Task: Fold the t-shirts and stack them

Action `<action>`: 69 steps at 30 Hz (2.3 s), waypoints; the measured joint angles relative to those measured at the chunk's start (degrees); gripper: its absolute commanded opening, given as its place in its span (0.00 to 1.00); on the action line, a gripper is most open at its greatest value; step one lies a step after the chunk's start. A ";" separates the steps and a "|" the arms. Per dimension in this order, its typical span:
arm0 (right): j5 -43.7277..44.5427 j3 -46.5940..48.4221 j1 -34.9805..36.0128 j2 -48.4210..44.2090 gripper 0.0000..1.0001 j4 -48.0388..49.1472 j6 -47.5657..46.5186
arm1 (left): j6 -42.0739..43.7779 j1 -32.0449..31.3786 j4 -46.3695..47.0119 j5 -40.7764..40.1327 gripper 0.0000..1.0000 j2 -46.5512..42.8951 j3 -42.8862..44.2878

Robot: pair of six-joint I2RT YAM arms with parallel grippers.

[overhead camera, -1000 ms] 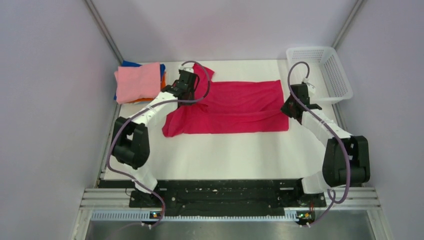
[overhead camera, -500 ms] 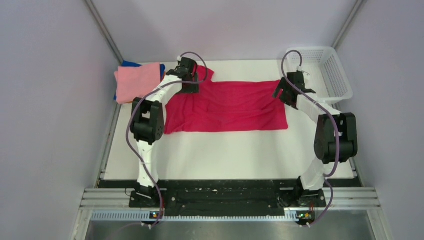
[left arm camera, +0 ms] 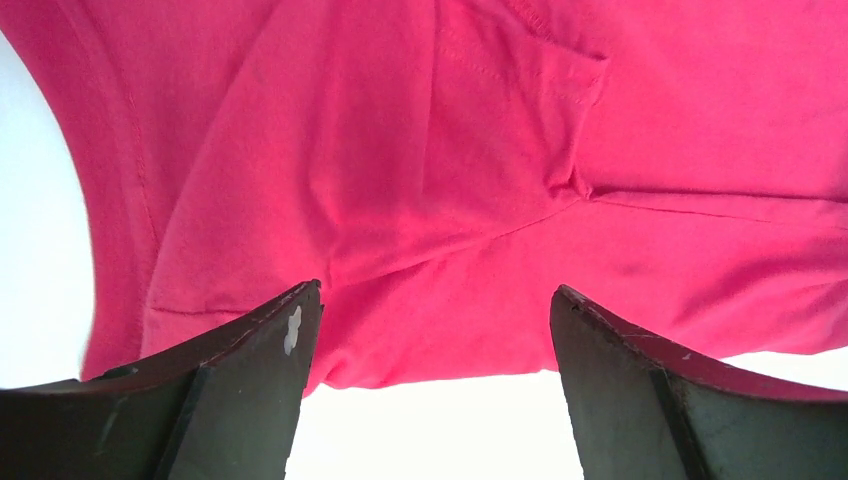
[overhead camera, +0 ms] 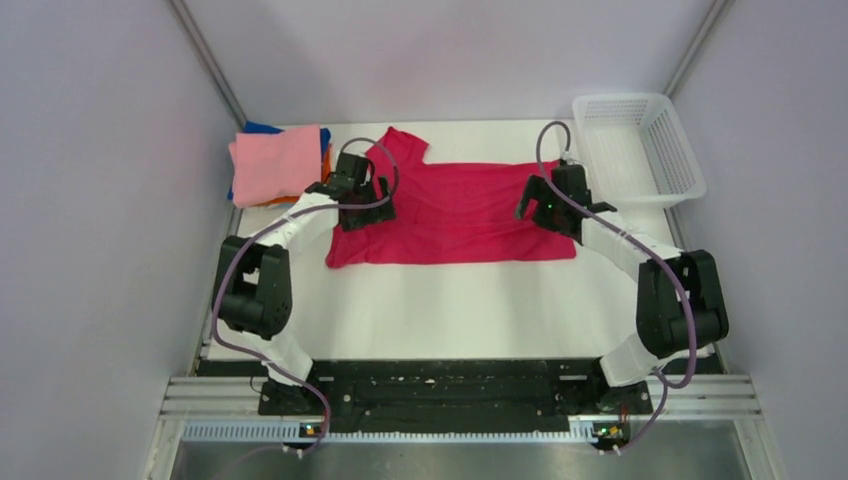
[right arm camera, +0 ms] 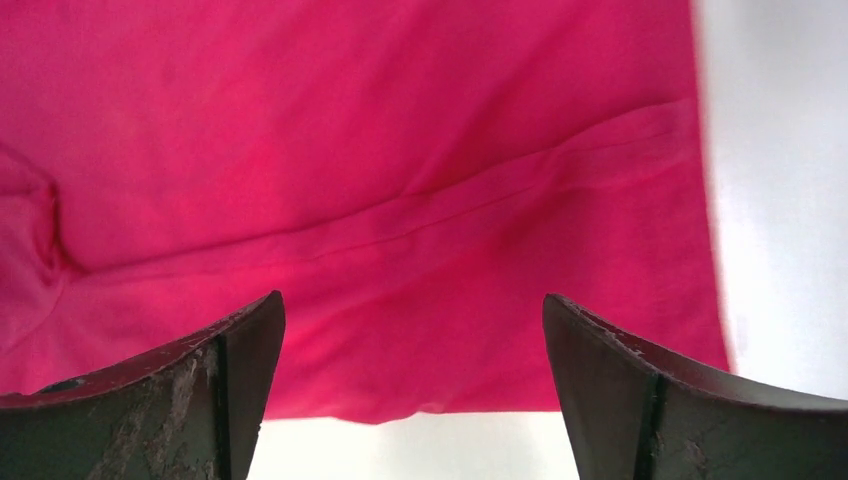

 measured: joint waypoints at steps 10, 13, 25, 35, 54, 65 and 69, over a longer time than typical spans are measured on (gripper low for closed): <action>-7.87 2.80 2.82 12.41 0.99 5.07 2.97 | -4.66 0.33 3.54 -2.03 0.89 0.74 -6.60; -7.41 5.42 2.82 14.27 0.99 5.46 3.52 | -5.64 0.57 3.91 -2.91 0.89 2.56 -7.26; -2.69 11.21 2.82 17.88 0.99 2.89 4.02 | -7.69 1.64 4.59 -5.99 0.89 3.21 -8.20; -1.95 -4.24 2.84 7.10 0.99 5.90 5.38 | -9.20 1.64 8.20 -6.82 0.88 -0.66 -13.94; -3.58 -28.17 5.77 -21.00 0.99 1.27 10.84 | -22.38 -0.26 -0.96 -5.07 0.89 -30.71 -39.67; -3.74 -30.25 6.10 -27.52 0.99 -5.11 11.45 | -27.93 -1.90 -11.15 -5.29 0.89 -38.23 -42.62; -3.74 -30.25 6.10 -28.70 0.99 -6.08 11.45 | -28.09 -1.92 -12.09 -6.38 0.90 -38.34 -42.62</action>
